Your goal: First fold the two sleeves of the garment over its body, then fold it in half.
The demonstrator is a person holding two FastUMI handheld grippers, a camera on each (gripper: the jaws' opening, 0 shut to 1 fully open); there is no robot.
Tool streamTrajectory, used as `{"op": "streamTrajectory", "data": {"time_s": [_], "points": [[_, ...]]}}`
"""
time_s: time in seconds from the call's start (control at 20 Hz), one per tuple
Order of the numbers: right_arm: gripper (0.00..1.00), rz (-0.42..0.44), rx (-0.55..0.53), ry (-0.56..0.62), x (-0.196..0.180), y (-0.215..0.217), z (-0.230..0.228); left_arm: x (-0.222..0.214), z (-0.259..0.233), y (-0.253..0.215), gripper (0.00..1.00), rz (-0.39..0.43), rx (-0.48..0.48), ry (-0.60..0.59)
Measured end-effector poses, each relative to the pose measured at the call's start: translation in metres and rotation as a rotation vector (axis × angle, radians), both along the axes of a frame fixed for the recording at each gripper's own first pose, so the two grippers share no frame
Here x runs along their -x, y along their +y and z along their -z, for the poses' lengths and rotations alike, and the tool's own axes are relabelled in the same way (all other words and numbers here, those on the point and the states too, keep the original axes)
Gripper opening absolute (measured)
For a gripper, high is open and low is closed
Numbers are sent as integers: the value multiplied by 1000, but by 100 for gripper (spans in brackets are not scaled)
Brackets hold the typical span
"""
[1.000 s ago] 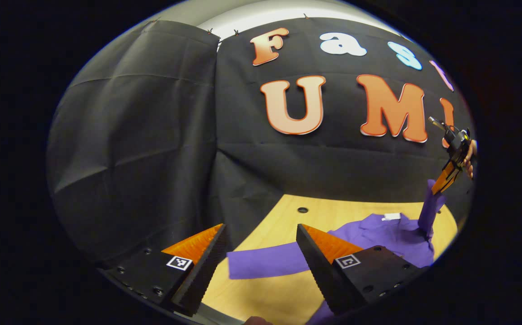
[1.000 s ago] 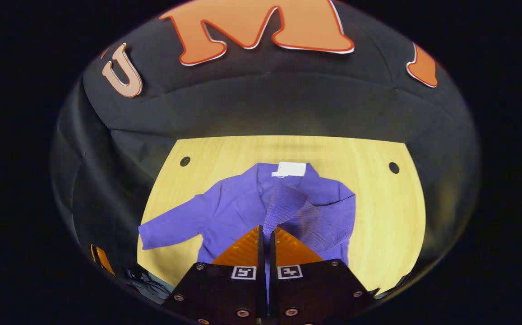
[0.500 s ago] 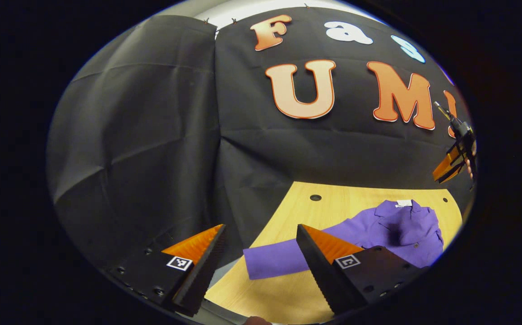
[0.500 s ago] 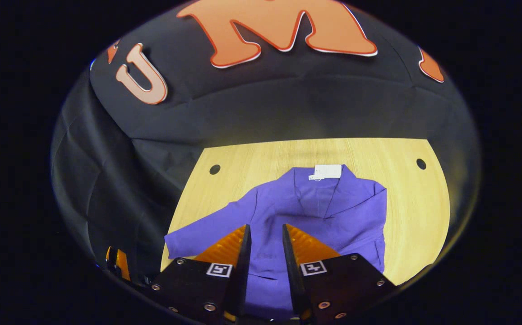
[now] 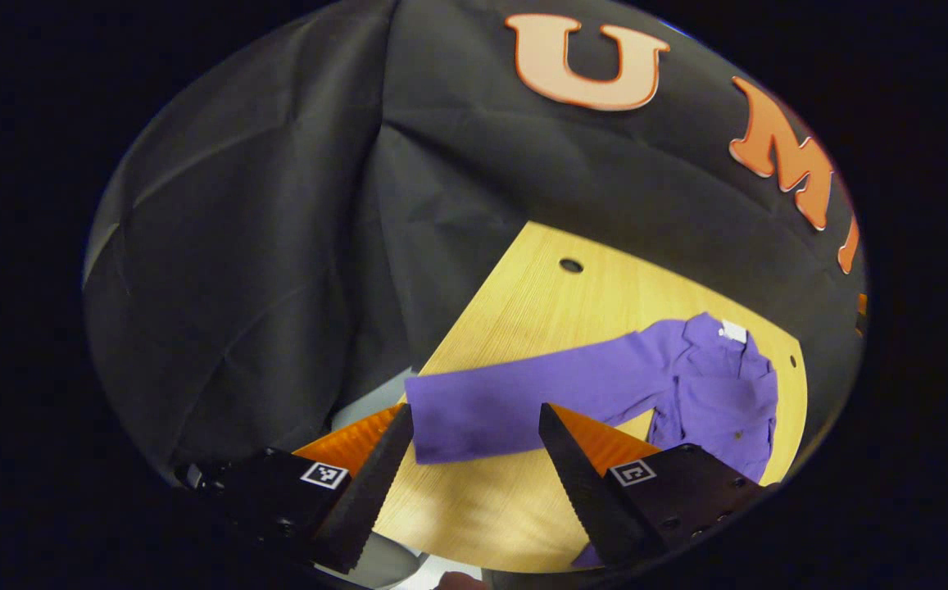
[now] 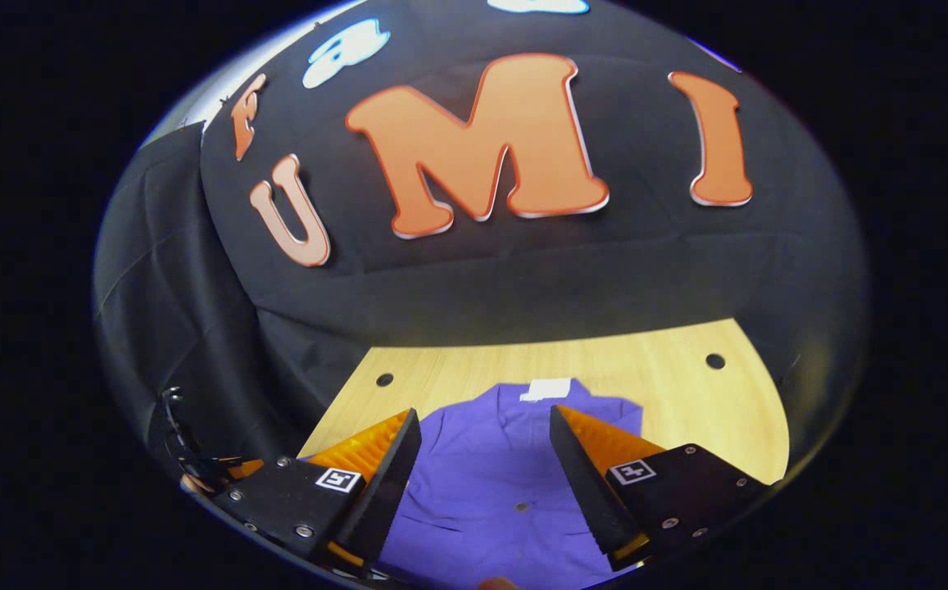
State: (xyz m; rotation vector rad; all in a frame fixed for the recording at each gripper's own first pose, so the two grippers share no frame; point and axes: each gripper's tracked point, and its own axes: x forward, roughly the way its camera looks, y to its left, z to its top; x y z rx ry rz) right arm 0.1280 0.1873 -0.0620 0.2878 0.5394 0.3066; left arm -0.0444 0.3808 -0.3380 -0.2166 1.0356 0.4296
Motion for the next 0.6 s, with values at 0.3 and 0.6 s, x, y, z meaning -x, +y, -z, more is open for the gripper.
{"op": "streamTrajectory", "data": {"time_s": [0.3, 0.6], "points": [[95, 46, 113, -127, 36, -64, -11, -2, 67, 7, 98, -55, 199, 227], [95, 84, 161, -94, 62, -95, 8, -4, 128, 24, 98, -119, 283, 366]]}}
